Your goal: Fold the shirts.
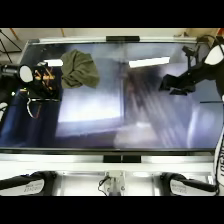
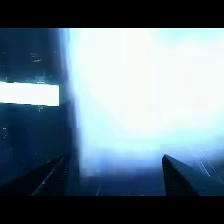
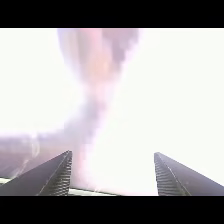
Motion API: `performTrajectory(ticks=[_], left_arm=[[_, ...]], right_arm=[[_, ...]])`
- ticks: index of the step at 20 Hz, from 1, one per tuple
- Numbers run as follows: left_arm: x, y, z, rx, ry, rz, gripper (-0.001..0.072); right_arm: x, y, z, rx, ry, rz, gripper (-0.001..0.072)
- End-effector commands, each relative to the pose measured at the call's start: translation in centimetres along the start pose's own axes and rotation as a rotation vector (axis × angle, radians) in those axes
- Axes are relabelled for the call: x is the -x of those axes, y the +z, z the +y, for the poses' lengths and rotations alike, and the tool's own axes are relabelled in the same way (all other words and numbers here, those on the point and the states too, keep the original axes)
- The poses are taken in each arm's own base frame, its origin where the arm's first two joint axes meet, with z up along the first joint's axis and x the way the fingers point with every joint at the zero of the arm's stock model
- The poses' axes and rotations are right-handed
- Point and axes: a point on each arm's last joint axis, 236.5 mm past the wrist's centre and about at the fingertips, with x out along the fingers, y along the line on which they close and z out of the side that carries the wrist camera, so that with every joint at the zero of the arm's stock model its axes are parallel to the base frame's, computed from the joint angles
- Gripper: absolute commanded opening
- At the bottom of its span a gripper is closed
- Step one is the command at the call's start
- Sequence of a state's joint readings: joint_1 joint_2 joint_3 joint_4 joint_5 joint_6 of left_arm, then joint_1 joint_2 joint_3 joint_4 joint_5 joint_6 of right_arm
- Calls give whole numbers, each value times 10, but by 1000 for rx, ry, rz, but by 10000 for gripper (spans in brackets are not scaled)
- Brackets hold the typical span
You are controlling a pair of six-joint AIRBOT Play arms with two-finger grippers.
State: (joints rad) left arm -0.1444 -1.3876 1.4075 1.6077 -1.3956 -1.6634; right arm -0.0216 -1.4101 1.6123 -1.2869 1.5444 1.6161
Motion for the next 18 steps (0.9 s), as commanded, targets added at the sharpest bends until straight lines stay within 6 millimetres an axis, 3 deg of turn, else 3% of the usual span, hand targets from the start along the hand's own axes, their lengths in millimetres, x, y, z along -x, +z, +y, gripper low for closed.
performTrajectory(ticks=[1,16,18], left_arm=[[0,0,0,0,1,1,715],[0,0,0,0,1,1,715],[0,10,-2,11,-8,-43,715]], right_arm=[[0,0,0,-1,0,0,620],[0,0,0,-1,0,0,620],[0,3,0,0,0,-13,620]])
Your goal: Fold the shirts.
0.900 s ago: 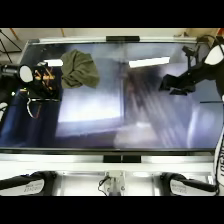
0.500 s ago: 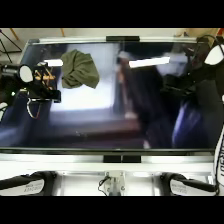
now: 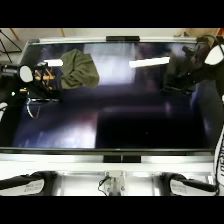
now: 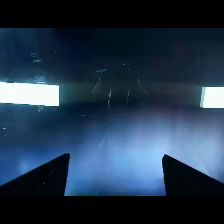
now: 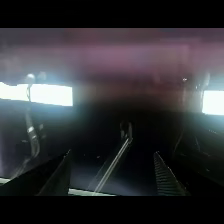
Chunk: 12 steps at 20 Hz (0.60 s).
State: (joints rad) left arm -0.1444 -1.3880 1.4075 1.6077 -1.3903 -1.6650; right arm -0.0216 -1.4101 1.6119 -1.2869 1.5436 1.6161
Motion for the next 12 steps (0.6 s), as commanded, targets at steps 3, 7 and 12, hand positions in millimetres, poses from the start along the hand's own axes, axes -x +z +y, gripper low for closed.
performTrajectory(ticks=[3,7,12], left_arm=[[5,47,-22,34,-99,-197,715],[24,106,-48,94,-231,-447,710],[-52,146,4,214,-180,-325,625]], right_arm=[[1,26,2,0,7,-110,620],[6,51,3,0,13,-217,620],[8,59,10,-5,43,-251,620]])
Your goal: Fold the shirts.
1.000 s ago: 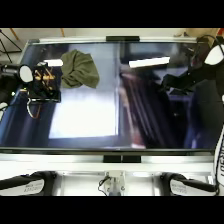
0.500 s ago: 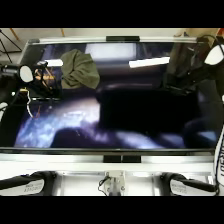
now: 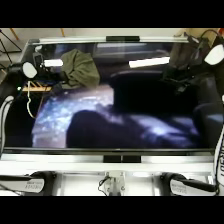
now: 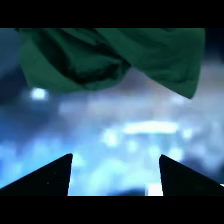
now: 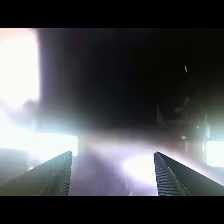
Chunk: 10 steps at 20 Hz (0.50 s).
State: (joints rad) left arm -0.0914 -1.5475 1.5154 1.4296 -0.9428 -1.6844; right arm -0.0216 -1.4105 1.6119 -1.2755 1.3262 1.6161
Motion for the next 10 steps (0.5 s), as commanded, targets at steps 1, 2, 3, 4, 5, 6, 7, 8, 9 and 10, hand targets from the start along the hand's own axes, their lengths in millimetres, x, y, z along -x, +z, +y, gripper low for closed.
performTrajectory(ticks=[1,2,3,4,5,6,7,8,9,10], left_arm=[[-56,2,43,108,39,116,682],[-74,-5,55,139,51,179,687],[-89,-12,60,147,55,224,686],[-102,-15,63,150,58,249,686],[-114,-16,62,152,52,256,686],[-124,-14,62,156,50,247,686],[-132,-12,63,175,50,231,685],[-140,-11,62,200,43,214,683],[-146,-8,58,222,21,199,679],[-151,-6,53,241,-2,187,675]], right_arm=[[0,8,6,-7,27,-32,620],[0,7,7,-7,28,-27,620],[0,7,6,-6,28,-27,620],[0,7,6,-6,28,-27,620],[0,7,6,-6,28,-27,619],[0,7,6,-6,28,-26,619],[0,7,6,-6,28,-26,619],[0,6,6,-6,28,-26,619],[0,7,6,-6,28,-26,619],[0,7,6,-6,28,-26,619]])
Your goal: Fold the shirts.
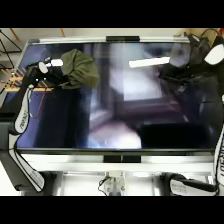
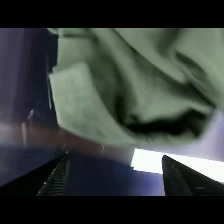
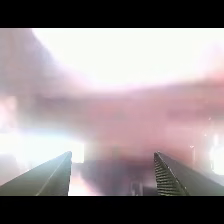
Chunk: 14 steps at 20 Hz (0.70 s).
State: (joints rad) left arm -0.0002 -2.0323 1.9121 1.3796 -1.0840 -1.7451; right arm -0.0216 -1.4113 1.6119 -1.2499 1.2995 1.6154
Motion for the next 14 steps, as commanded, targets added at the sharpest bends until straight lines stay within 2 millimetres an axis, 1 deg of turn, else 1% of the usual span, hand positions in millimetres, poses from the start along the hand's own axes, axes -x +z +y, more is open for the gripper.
performTrajectory(ticks=[1,2,3,4,6,7,8,9,10,11,12,13,14], left_arm=[[-24,10,-11,72,-70,-28,666],[-26,11,-13,83,-82,-33,562],[-28,10,-14,86,-86,-31,360],[-29,10,-14,87,-85,-30,228],[-25,7,-17,110,-100,-15,35],[-18,7,-23,120,-127,-10,37],[-5,12,-33,102,-157,-25,37],[17,20,-47,40,-192,-65,36],[44,29,-63,-28,-210,-115,36],[80,37,-82,-117,-229,-179,36],[125,42,-106,-226,-252,-259,36],[178,42,-134,-335,-277,-348,35],[231,37,-159,-420,-306,-434,36]], right_arm=[[0,1,0,0,2,-2,619],[0,0,0,-1,2,-1,619],[0,0,1,-1,3,-1,619],[0,-1,4,-6,16,3,619],[1,-5,18,-20,77,21,618],[1,-5,23,-14,98,21,618],[1,-5,24,16,100,19,618],[1,-6,20,41,86,24,618],[1,-10,15,48,65,39,618],[4,-14,12,54,49,54,618],[9,-17,9,64,31,61,618],[18,-19,8,79,14,56,618],[32,-20,8,100,-1,38,618]])
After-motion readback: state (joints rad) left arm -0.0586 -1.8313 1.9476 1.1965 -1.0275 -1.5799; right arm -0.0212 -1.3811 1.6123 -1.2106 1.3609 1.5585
